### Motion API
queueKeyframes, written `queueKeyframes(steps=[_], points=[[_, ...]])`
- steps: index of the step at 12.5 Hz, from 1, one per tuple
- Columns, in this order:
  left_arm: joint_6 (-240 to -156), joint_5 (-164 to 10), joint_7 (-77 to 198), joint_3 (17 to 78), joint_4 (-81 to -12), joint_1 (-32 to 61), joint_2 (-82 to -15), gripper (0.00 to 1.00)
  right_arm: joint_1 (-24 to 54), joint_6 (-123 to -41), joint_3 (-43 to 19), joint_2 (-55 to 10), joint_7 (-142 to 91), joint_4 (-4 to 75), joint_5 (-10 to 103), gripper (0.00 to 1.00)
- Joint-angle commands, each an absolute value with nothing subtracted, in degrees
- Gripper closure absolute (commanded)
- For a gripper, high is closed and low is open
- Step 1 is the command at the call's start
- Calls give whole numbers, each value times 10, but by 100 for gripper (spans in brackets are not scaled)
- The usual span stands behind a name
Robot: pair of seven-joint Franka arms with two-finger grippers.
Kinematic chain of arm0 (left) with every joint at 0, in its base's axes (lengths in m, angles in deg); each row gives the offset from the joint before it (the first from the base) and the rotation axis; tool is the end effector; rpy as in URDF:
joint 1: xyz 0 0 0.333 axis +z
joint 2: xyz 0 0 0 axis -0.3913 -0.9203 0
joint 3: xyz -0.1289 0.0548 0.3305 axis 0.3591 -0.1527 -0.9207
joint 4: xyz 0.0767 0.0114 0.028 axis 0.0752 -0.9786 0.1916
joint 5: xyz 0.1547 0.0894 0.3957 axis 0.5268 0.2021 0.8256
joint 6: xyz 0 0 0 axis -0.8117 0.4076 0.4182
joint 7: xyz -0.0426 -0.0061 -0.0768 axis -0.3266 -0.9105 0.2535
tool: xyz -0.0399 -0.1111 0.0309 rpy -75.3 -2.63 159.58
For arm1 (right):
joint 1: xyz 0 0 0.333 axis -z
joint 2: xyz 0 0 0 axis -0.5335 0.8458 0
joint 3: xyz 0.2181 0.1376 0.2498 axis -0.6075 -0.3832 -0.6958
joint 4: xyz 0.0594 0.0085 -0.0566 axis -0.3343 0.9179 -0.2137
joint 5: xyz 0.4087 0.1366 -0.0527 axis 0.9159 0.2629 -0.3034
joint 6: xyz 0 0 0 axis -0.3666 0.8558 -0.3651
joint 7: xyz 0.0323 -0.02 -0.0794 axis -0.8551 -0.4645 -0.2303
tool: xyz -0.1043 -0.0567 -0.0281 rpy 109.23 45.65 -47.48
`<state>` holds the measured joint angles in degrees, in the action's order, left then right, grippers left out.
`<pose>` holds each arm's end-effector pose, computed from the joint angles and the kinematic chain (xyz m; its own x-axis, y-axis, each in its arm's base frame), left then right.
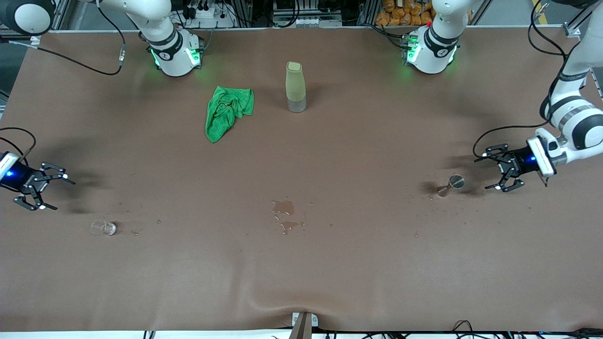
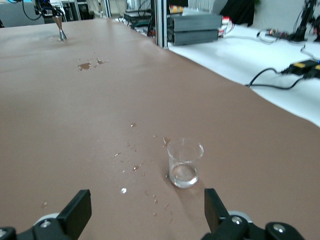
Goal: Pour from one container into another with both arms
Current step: 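Lower the left gripper to the steel jigger while the right gripper reaches the beaker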
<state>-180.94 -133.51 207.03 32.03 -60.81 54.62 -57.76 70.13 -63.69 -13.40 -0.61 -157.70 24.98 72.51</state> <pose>0.5582 0.1984 0.1491 0.2291 -0.2762 0.9334 -0.9481 -0.2805 0.1497 0.6036 -0.3981 0.1808 0.1811 0.4159 0.8912 0.9018 -0.4318 0.0182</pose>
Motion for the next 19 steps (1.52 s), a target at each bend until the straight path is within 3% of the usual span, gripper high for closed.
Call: queueKeyframes(steps=[1,6,11,19], points=[[-1800,-1365,2085,328,-588,536,-605,0,715,-628,-139,17,-1632,245,811,0],[-1801,-1406,2119,329,-574,507,-637,0,717,-633,-138,62,-1640,244,930,0],[-1801,-1442,2159,330,-568,487,-676,0,711,-631,-137,91,-1656,247,914,0],[-1800,-1458,2160,330,-568,479,-681,0,672,-668,-139,118,-1658,242,941,0]])
